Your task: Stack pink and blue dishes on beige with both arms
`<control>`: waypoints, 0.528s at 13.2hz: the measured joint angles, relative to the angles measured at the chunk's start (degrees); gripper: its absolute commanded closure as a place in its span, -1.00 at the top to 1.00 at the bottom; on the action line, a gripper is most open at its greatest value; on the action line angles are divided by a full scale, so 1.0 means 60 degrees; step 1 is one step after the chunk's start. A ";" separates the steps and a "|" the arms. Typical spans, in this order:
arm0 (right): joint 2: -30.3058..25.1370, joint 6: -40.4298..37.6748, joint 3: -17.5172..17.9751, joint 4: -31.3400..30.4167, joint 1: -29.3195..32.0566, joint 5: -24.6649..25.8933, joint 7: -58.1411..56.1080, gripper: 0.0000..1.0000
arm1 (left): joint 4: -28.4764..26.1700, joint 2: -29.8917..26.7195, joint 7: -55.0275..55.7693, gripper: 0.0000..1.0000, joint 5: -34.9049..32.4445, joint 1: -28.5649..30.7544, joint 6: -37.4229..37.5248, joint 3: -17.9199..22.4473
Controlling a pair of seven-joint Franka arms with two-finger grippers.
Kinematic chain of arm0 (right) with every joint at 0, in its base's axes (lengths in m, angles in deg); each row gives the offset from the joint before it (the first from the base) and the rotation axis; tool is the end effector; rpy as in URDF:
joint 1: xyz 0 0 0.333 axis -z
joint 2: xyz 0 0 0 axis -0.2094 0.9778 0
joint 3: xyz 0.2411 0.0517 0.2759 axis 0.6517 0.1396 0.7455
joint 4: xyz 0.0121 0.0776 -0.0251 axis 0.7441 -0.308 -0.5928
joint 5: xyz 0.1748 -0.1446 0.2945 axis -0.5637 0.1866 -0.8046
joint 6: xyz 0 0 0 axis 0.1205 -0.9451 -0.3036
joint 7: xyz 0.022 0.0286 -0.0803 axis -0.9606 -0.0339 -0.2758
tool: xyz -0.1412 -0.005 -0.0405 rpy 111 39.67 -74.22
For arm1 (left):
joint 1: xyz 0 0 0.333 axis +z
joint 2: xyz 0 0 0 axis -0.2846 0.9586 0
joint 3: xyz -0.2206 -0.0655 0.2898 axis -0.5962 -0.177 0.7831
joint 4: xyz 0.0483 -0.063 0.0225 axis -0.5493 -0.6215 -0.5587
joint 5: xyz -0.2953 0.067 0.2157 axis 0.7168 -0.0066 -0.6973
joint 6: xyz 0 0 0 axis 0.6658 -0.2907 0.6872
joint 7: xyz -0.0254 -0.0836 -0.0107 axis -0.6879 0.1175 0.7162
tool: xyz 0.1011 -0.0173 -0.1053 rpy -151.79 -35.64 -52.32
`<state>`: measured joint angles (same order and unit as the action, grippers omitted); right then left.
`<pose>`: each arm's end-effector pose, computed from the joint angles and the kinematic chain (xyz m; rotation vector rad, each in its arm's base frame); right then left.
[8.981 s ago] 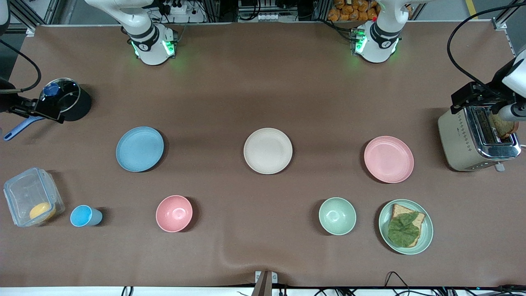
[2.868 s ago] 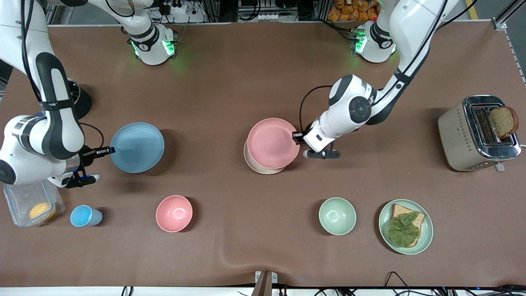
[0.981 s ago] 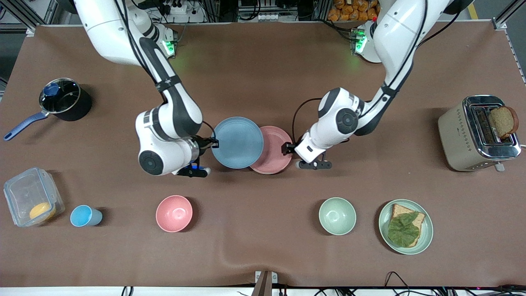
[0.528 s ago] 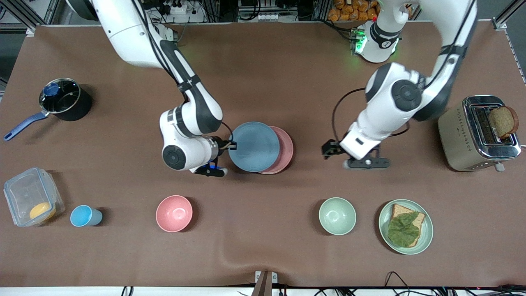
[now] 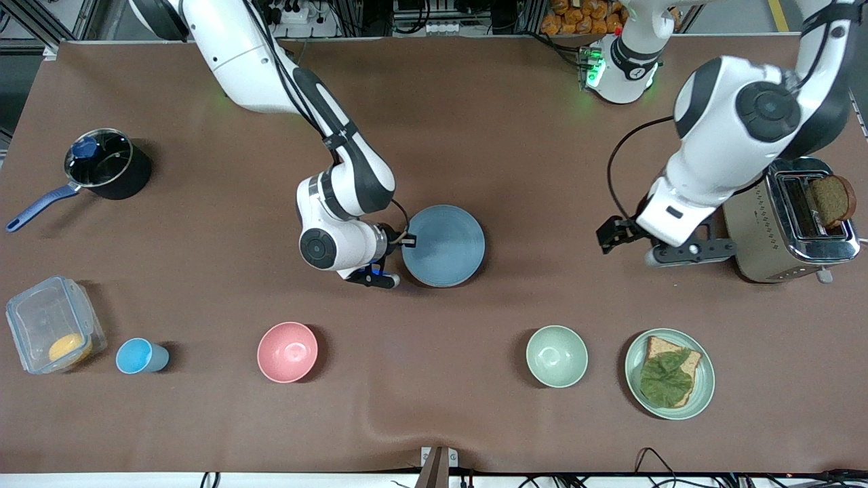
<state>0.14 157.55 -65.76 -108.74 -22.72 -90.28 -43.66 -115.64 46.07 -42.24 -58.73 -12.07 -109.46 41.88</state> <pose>0.5607 0.4158 0.2248 -2.7670 0.2511 0.5995 0.5789 -0.1664 0.5134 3.0938 0.1583 0.1795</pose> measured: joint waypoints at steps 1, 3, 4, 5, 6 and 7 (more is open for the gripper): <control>0.0010 0.0005 -0.0008 0.0006 0.0000 -0.0011 0.0000 1.00 | 0.0257 -0.0084 -0.0086 1.00 -0.0122 0.0086 0.0315 0.0004; 0.0009 0.0008 -0.0021 0.0160 0.0001 -0.0015 0.0000 1.00 | 0.0832 -0.0131 -0.0401 1.00 -0.0381 0.0208 0.0848 0.0006; 0.0005 -0.0036 -0.0061 0.0351 0.0007 -0.0015 0.0000 1.00 | 0.1062 -0.0133 -0.0487 1.00 -0.0502 0.0228 0.1033 0.0006; -0.0007 -0.0270 -0.0127 0.0548 0.0043 -0.0015 0.0000 1.00 | 0.1265 -0.0134 -0.0499 1.00 -0.0576 0.0231 0.1232 0.0005; -0.0033 -0.0688 -0.0208 0.0741 0.0137 -0.0014 0.0000 1.00 | 0.1460 -0.0134 -0.0499 1.00 -0.0609 0.0232 0.1498 0.0006; -0.0086 -0.1193 -0.0302 0.0946 0.0324 0.0054 -0.0002 1.00 | 0.1652 -0.0134 -0.0499 1.00 -0.0620 0.0235 0.1805 0.0015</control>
<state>-0.38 150.39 -67.57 -103.07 -20.77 -89.96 -43.68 -105.73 45.27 -45.24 -62.45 -10.66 -98.63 41.97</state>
